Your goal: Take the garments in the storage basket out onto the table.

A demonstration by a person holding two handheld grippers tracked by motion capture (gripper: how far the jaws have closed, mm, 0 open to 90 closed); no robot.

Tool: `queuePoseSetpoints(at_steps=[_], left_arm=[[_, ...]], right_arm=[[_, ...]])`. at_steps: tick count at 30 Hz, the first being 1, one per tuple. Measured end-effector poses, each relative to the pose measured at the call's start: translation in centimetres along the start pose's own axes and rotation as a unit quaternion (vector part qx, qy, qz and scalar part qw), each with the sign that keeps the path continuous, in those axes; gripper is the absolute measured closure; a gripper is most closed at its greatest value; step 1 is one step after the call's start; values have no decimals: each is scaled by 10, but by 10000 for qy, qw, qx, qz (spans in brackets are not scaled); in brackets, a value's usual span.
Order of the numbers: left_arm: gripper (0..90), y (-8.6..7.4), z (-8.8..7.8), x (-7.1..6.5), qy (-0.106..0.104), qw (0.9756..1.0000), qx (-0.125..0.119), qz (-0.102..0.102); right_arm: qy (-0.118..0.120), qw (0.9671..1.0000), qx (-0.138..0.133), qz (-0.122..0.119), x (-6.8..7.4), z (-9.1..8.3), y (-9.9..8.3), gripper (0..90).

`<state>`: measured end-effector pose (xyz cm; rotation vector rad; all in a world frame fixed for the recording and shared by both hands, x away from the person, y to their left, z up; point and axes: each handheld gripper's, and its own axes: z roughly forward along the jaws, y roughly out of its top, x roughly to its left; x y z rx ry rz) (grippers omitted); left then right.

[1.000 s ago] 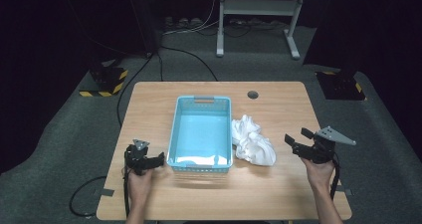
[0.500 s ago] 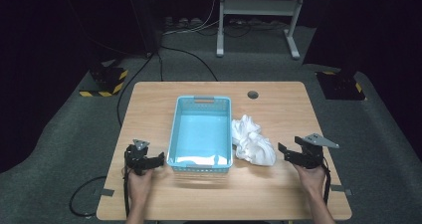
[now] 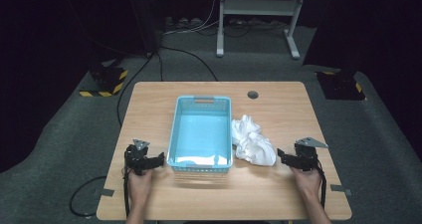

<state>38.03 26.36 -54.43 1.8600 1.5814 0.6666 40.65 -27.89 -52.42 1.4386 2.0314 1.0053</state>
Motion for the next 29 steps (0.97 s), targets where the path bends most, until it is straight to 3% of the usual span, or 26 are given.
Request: queuePoseSetpoints(at_steps=[10, 13, 29], left_arm=[[65, 0, 0, 0, 1, 10000, 0, 0], [64, 0, 0, 0, 1, 10000, 0, 1], [65, 0, 0, 0, 0, 10000, 0, 0]], right_arm=[[-120, 9998, 137, -19, 1, 10, -4, 224], [-216, 9993, 243, -157, 5, 16, -8, 216], [-200, 9993, 266, -192, 2, 19, -6, 189]])
